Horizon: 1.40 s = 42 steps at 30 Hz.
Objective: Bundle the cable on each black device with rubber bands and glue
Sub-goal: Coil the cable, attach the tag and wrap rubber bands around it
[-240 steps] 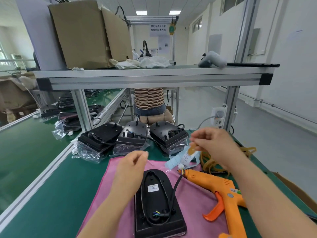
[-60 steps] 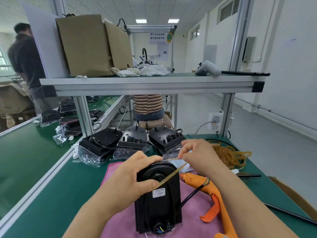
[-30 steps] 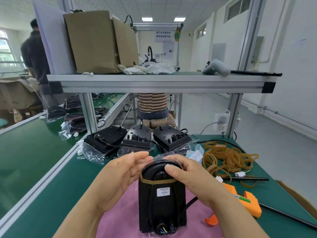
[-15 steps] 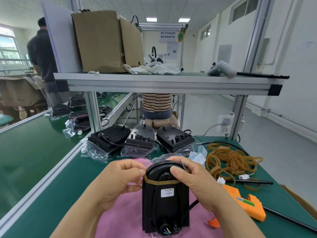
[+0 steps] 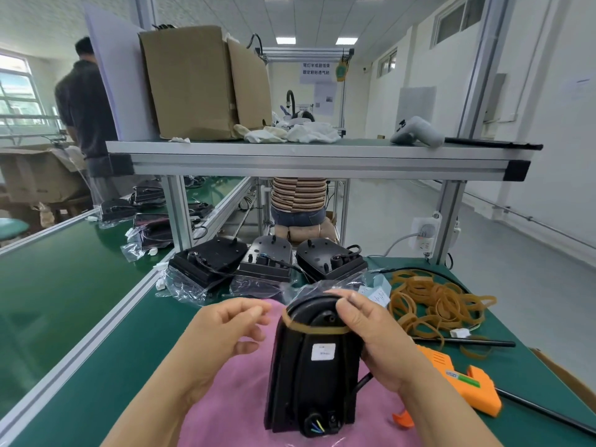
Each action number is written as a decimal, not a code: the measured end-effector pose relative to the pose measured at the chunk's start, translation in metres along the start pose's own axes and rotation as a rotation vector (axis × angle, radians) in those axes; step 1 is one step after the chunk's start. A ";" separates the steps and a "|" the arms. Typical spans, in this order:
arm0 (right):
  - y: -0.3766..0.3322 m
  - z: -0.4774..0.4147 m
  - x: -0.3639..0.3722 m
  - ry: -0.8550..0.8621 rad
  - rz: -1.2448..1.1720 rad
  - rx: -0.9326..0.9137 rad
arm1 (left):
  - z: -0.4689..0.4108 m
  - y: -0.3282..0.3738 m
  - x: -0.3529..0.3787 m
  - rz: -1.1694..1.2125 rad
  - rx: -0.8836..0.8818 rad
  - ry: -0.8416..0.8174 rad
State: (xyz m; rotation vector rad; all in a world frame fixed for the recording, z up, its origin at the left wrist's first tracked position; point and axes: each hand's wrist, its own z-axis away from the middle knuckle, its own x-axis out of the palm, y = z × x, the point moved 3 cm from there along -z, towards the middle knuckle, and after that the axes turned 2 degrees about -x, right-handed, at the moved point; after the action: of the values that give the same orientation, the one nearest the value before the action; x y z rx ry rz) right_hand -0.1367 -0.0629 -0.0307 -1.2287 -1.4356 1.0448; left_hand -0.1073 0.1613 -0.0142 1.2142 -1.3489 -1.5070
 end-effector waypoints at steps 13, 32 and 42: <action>-0.011 -0.024 -0.006 -0.028 -0.414 0.340 | 0.023 0.014 0.032 -0.812 0.897 0.070; -0.029 -0.025 -0.114 0.559 0.616 0.217 | 0.014 0.032 -0.016 -0.227 0.318 0.241; 0.028 -0.034 -0.139 0.390 1.248 0.370 | 0.002 -0.013 0.028 -0.070 -0.307 -0.109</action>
State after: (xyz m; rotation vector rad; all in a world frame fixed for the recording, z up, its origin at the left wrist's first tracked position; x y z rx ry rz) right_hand -0.0912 -0.1957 -0.0685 -1.9127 -0.0229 1.6197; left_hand -0.1153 0.1373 -0.0319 1.0055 -1.1010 -1.7767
